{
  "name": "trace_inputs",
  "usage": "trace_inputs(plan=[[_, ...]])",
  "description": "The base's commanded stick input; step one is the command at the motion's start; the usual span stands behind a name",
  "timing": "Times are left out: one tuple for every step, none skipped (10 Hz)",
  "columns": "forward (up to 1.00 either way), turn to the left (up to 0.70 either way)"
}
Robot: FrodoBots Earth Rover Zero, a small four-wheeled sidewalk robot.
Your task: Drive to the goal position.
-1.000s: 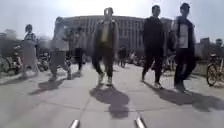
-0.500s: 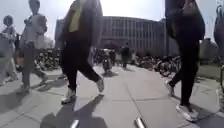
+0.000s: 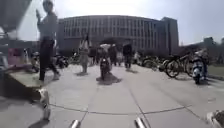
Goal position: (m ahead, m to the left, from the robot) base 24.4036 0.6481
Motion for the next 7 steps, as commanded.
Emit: trace_inputs(plan=[[0.85, 0.01], [0.85, 0.01], [0.85, 0.01], [0.85, -0.02], [0.85, -0.15], [0.85, -0.29], [0.85, -0.29]])
